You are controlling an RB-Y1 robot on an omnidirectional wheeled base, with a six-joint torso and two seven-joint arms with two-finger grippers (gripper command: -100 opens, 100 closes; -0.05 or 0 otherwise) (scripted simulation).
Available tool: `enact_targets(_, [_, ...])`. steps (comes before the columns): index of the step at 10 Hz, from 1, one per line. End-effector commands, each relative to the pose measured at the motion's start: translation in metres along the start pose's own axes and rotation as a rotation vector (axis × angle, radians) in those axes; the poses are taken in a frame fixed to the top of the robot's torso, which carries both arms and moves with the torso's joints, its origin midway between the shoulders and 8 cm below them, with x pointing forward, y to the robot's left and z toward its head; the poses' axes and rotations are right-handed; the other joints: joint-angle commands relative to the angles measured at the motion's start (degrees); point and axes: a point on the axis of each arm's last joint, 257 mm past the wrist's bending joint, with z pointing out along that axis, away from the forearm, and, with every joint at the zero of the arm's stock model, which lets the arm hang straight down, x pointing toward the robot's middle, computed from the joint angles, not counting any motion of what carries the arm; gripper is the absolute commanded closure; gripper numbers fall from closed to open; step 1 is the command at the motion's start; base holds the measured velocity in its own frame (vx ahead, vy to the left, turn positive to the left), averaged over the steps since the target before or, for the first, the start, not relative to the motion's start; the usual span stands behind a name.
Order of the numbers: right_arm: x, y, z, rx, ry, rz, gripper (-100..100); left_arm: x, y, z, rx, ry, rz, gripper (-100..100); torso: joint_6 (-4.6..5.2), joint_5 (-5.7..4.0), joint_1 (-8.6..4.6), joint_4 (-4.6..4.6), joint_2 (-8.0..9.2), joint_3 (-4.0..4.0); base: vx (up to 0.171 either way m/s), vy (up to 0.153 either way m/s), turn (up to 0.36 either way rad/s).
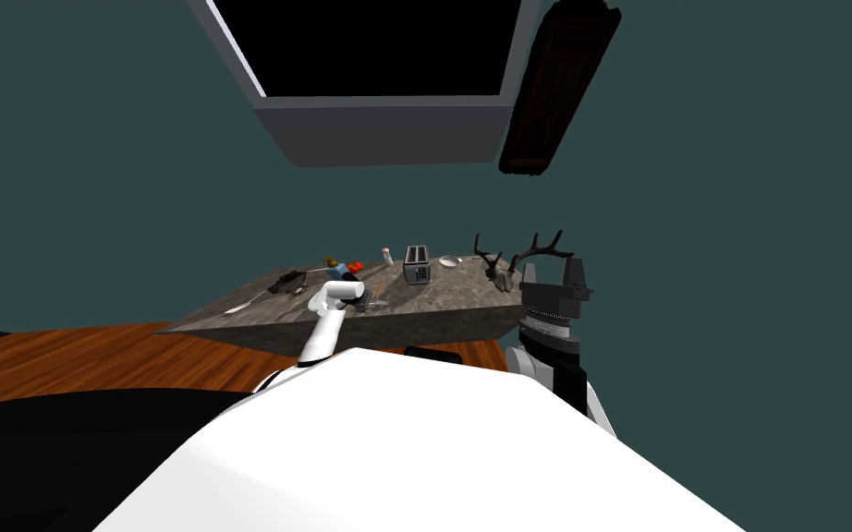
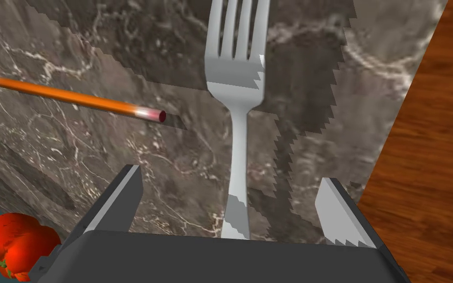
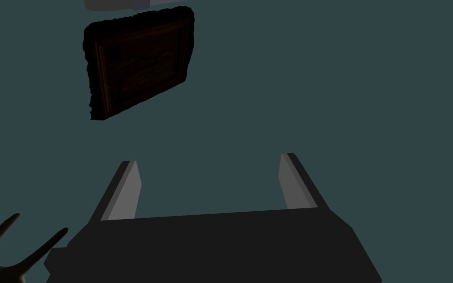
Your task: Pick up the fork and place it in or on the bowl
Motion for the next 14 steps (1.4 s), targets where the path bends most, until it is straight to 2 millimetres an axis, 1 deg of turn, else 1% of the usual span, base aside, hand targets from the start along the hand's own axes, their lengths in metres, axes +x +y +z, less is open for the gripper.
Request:
enact_targets(1, [0.0, 0.0, 0.0, 0.0, 0.0, 0.0, 0, 0.001, 0.0, 0.008, 0.002, 0.0, 0.0, -100, 0.0, 0.0, 0.0, 0.0, 0.0, 0.0, 0.007, 0.011, -0.007])
enact_targets(2, [0.0, 0.0, 0.0, 0.0, 0.0, 0.0, 0, 0.001, 0.001, 0.013, 0.002, 0.0, -0.001, -100, 0.0, 0.0, 0.01, 0.0, 0.0, 0.0, 0.005, 0.01, -0.005])
enact_targets(3, [0.0, 0.0, 0.0, 0.0, 0.0, 0.0, 0, 0.001, 0.001, 0.009, 0.001, 0.0, 0.0, -100, 0.0, 0.0, 0.0, 0.0, 0.0, 0.0, 0.0, 0.0, 0.0])
enact_targets(4, [0.0, 0.0, 0.0, 0.0, 0.0, 0.0, 0, 0.001, 0.001, 0.01, 0.002, 0.0, 0.0, 100, 0.0, -0.01, -0.02, 0.01, 0.01, 0.01, 0.0, 0.0, 0.0])
enact_targets(8, [0.0, 0.0, 0.0, 0.0, 0.0, 0.0, 0, 0.001, 0.001, 0.01, 0.0, -0.001, -0.002, 100, 0.04, 0.0, -0.02, 0.01, 0.01, 0.01, 0.0, 0.0, 0.0])
enact_targets(9, [0.0, 0.0, 0.0, 0.0, 0.0, 0.0, 0, 0.001, 0.001, 0.01, 0.0, -0.001, -0.002, 0, 0.04, -0.01, -0.03, 0.02, 0.01, 0.01, 0.0, 0.0, 0.0])
enact_targets(10, [0.0, 0.0, 0.0, 0.0, 0.0, 0.0, 0, 0.0, 0.0, 0.001, 0.002, 0.0, 0.0, 100, 0.04, -0.01, -0.03, 0.02, 0.02, 0.02, -0.005, -0.009, 0.006])
enact_targets(12, [0.0, 0.0, 0.0, 0.0, 0.0, 0.0, 0, -0.001, -0.001, -0.008, 0.002, 0.0, 0.002, 100, 0.03, -0.04, -0.1, 0.04, 0.08, 0.06, -0.006, -0.013, 0.01])
enact_targets(13, [0.0, 0.0, 0.0, 0.0, 0.0, 0.0, 0, -0.001, -0.001, -0.005, 0.004, 0.0, 0.001, 100, 0.04, -0.04, -0.11, 0.04, 0.09, 0.06, -0.002, -0.005, 0.002])
enact_targets(14, [0.0, 0.0, 0.0, 0.0, 0.0, 0.0, 0, -0.001, -0.001, -0.005, 0.003, 0.0, 0.001, 0, 0.04, -0.02, -0.08, 0.03, 0.07, 0.05, 0.0, 0.0, 0.0])
